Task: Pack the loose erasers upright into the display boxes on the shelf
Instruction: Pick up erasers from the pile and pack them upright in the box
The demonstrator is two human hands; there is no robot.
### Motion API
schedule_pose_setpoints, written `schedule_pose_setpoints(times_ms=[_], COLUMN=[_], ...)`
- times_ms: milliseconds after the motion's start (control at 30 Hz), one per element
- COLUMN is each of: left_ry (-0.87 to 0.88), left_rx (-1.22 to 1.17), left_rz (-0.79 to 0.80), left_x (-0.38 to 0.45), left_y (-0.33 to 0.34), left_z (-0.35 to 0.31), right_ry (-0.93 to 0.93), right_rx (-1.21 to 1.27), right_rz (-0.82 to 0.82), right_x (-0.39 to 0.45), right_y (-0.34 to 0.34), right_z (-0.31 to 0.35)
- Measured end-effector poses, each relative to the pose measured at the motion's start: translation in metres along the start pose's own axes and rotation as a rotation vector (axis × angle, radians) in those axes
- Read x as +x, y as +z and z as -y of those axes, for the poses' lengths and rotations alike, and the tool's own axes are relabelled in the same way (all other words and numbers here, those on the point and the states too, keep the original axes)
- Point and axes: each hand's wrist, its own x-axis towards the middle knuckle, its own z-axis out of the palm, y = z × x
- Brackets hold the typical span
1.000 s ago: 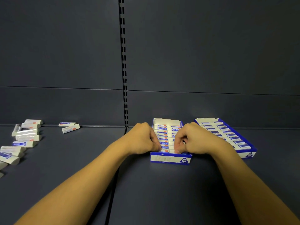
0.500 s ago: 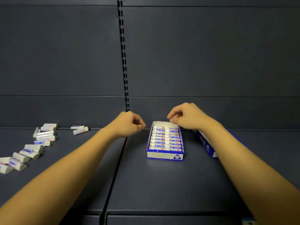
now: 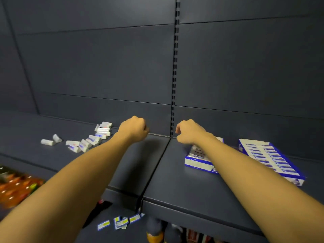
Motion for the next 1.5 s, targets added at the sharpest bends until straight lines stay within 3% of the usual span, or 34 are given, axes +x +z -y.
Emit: schedule_pose_setpoints(times_ms=[300,800,1167,1500], left_ry=[-0.111,-0.098,-0.1,0.056], left_rx=[0.125,0.078,0.058,0.084], left_rz=[0.004,0.08,0.11,0.107], left_x=[-0.028,-0.065,-0.041,0.04], left_y=[-0.037,-0.053,-0.04,-0.03], left_z=[0.08,0.23,0.301,0.327], right_ry=[-0.009,0.052,0.126,0.165], right_rx=[-0.051,-0.084,-0.054,0.023], right_rz=[-0.011,-0.012,0.021,-0.022], right_x=[0.016,0.039,0.073,0.143], right_y=[0.004,0.044,0.073,0.071], right_z=[0.097,0.253,0.277,0.272])
